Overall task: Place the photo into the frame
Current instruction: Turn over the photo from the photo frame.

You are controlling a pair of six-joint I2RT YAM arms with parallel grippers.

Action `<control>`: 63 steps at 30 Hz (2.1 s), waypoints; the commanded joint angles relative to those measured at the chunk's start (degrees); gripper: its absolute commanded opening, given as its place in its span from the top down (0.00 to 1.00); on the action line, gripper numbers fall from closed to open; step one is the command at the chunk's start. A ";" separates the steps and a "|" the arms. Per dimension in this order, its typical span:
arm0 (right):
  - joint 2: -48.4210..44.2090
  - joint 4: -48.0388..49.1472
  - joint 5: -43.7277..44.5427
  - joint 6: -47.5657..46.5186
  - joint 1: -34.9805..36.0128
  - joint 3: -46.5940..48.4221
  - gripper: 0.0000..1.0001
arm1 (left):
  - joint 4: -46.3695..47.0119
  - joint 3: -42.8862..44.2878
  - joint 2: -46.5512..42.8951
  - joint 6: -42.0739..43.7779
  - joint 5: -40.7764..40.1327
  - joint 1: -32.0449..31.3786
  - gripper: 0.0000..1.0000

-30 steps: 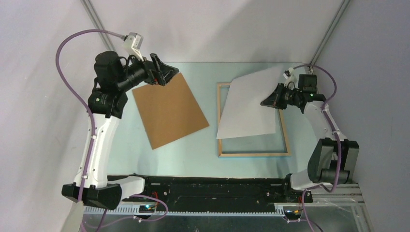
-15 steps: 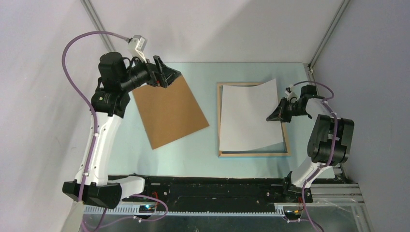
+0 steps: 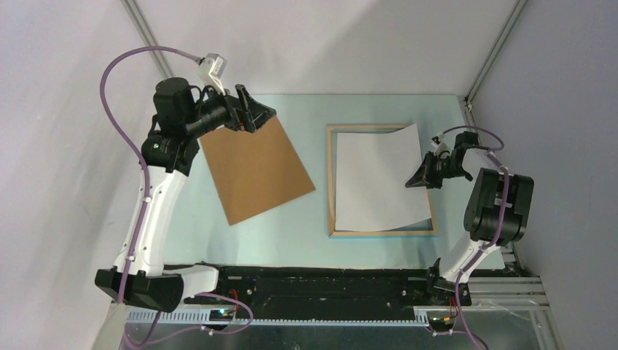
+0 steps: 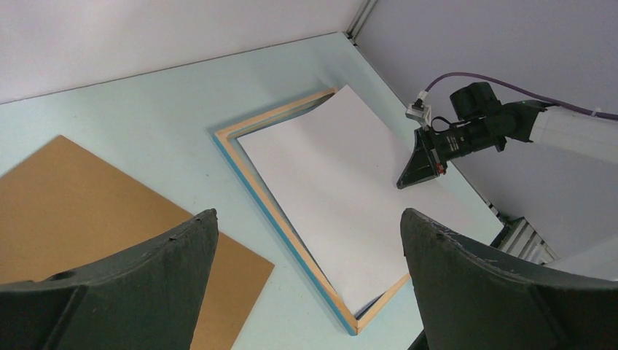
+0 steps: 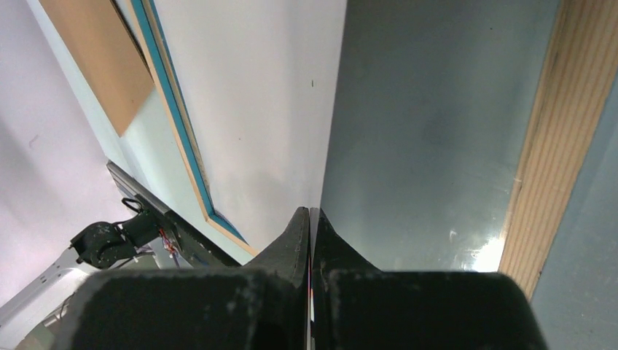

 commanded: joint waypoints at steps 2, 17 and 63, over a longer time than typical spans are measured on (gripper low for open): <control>1.19 2.41 1.01 -1.06 1.42 2.61 1.00 | 0.83 -0.94 -0.28 1.50 1.03 -0.52 0.00; 2.83 6.60 4.28 -0.25 2.79 2.29 1.00 | 0.85 -2.67 -1.63 2.50 0.63 -0.52 0.00; 0.66 11.34 8.65 5.19 4.24 -2.48 0.86 | 0.83 -3.90 -2.52 2.89 0.60 -0.54 0.00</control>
